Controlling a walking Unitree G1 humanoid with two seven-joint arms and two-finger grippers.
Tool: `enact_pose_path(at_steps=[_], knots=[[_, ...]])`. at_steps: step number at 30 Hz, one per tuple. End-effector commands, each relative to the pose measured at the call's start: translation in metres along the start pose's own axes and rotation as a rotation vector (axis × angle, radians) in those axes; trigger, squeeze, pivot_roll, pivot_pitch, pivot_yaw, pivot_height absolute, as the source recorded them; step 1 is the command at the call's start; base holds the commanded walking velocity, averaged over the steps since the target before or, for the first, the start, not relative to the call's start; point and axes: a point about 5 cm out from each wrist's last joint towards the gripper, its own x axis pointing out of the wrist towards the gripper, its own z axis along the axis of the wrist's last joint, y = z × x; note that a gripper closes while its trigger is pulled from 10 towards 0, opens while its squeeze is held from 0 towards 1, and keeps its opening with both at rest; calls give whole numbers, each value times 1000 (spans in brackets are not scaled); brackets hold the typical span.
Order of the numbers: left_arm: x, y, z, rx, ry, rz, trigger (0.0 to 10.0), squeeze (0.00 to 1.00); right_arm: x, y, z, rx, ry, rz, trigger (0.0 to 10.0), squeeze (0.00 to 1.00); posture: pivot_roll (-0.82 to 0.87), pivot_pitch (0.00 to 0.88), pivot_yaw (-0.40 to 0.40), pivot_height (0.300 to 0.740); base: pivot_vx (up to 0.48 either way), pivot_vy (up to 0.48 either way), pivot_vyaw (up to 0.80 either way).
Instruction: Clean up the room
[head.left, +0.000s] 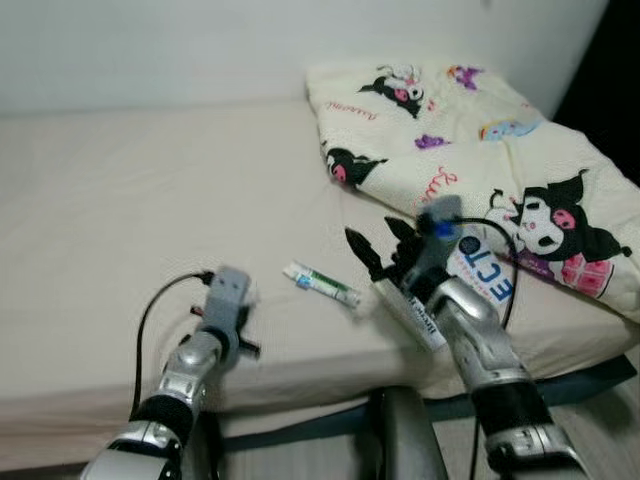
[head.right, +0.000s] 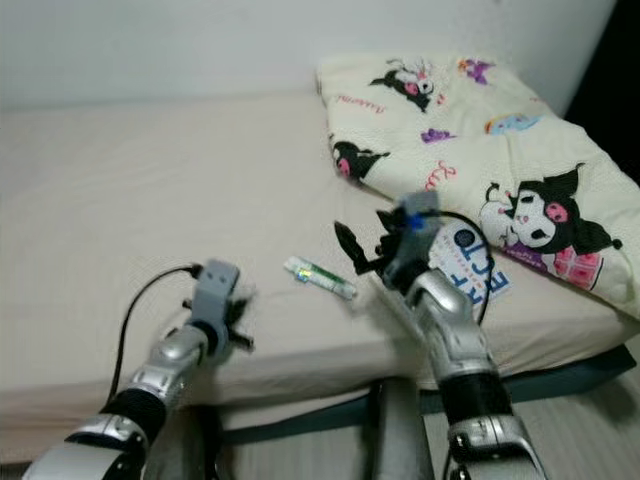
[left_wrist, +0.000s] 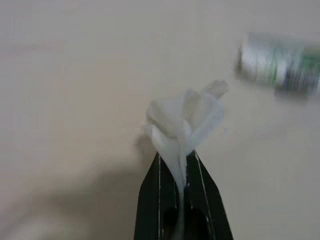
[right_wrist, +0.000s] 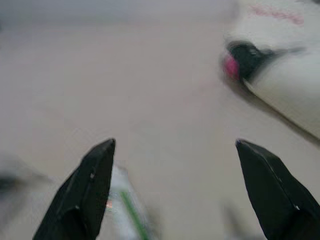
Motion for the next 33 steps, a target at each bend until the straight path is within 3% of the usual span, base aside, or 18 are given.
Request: enact_pose_path(at_steps=[1, 2, 4, 5, 8, 10, 11, 12, 17, 21, 24, 31, 32, 33], knots=[[-2, 8, 6, -25, -26, 4, 0, 0, -3, -8, -10, -26, 42, -48, 10000, 1000, 40, 174, -20, 506, 0, 0, 0], [-3, 11, 16, -39, -68, -4, 0, 0, -2, -13, -12, -53, 74, -75, 10000, 1000, 48, 178, -20, 506, 0, 0, 0], [-10, 18, 41, -88, -158, -34, 0, 0, 1, -20, -16, -36, 136, -102, 10000, 0, 102, 210, -24, 506, 0, 0, 0], [-10, 18, 41, -88, -158, -34, 0, 0, 1, -20, -16, -36, 136, -102, 10000, 0, 102, 210, -24, 506, 0, 0, 0], [-25, 21, 73, -197, -266, -108, 0, 0, 3, -15, -24, 50, 171, -31, 10000, 0, 150, 249, -26, 506, 0, 0, 0], [-31, 19, 82, -225, -295, -145, 0, 0, 5, -10, -25, 74, 171, 20, 10000, 0, 158, 255, -27, 506, 0, 0, 0], [-39, 17, 92, -241, -322, -184, 3804, 0, 8, 0, -28, 102, 169, 112, 10000, 0, 186, 281, -26, 506, 0, 0, 0], [-46, 14, 98, -241, -334, -213, 10000, 0, 10, 9, -29, 119, 167, 191, 10000, 0, 198, 292, -26, 506, 0, 0, 0], [-59, 7, 102, -229, -323, -252, 10000, 0, 14, 24, -32, 109, 199, 290, 10000, 0, 204, 328, -21, 506, 0, 0, 0], [-66, -1, 89, -230, -252, -263, 10000, 0, 11, 22, -57, -141, 426, 180, 10000, 0, 194, 348, -17, 506, 0, 0, 0], [-69, -7, 86, -247, -228, -277, 10000, 0, 7, 16, -66, -224, 505, 114, 10000, 0, 189, 355, -13, 506, 0, 0, 0], [-75, -17, 85, -264, -175, -300, 10000, 0, 1, 6, -71, -216, 559, 22, 9686, 0, 190, 349, -11, 506, 0, 0, 0], [-75, -17, 85, -265, -170, -301, 10000, 0, 1, 5, -71, -213, 554, 10, 0, 0, 189, 342, -13, 506, 0, 0, 0], [-75, -17, 85, -265, -170, -301, 10000, 0, 1, 5, -71, -213, 554, 10, 0, 0, 189, 342, -13, 506, 0, 0, 0]])
